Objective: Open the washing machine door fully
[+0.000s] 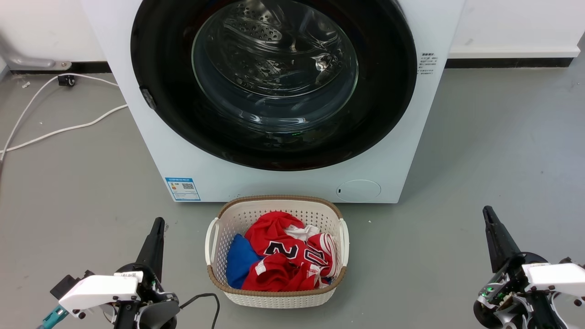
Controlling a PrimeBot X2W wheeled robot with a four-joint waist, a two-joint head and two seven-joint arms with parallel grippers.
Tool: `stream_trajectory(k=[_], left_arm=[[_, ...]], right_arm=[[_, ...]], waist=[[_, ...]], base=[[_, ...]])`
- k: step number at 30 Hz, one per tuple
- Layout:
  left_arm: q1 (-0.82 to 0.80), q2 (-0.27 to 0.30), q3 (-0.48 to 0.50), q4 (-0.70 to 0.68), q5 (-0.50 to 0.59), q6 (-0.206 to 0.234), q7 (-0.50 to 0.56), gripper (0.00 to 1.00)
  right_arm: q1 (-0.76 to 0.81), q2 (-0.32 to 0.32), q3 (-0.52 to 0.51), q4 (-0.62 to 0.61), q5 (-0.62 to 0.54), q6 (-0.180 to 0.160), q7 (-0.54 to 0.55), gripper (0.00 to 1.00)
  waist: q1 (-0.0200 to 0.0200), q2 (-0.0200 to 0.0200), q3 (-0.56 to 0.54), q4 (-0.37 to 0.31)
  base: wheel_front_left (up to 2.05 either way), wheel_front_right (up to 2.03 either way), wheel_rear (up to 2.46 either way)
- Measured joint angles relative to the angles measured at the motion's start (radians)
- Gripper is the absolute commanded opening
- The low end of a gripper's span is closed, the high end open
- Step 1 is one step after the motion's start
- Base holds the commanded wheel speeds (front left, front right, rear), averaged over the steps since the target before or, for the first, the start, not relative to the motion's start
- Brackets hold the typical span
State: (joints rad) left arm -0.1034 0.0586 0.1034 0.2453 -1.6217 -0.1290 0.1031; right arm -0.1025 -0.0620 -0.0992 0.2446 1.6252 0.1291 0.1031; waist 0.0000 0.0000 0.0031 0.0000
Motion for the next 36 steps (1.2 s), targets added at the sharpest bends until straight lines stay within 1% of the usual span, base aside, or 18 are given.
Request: stream_trajectory(k=[25,26,30,36], left_arm=[[-0.001,-0.002,0.003,0.000,0.004,0.000,0.004,0.00],[-0.001,-0.002,0.003,0.000,0.004,0.000,0.004,1.00],[0.027,-0.008,-0.001,0.033,0.004,0.001,0.003,1.00],[0.036,-0.009,-0.030,0.026,0.016,0.001,-0.025,1.00]], right_arm=[[0.000,0.003,-0.005,0.000,-0.006,0.000,0.003,0.00],[0.000,0.003,-0.005,0.000,-0.006,0.000,0.003,1.00],[0.029,0.006,-0.003,0.029,-0.006,0.000,0.003,1.00],[0.043,0.007,0.014,0.009,-0.019,0.000,-0.020,1.00]], waist=[[0.0000,0.0000,0.000,0.000],[0.0000,0.0000,0.000,0.000],[0.0000,0.0000,0.000,0.000],[0.0000,0.0000,0.001,-0.001]], base=[[0.00,0.00,0.00],[0.00,0.00,0.00],[0.00,0.00,0.00],[0.00,0.00,0.00]])
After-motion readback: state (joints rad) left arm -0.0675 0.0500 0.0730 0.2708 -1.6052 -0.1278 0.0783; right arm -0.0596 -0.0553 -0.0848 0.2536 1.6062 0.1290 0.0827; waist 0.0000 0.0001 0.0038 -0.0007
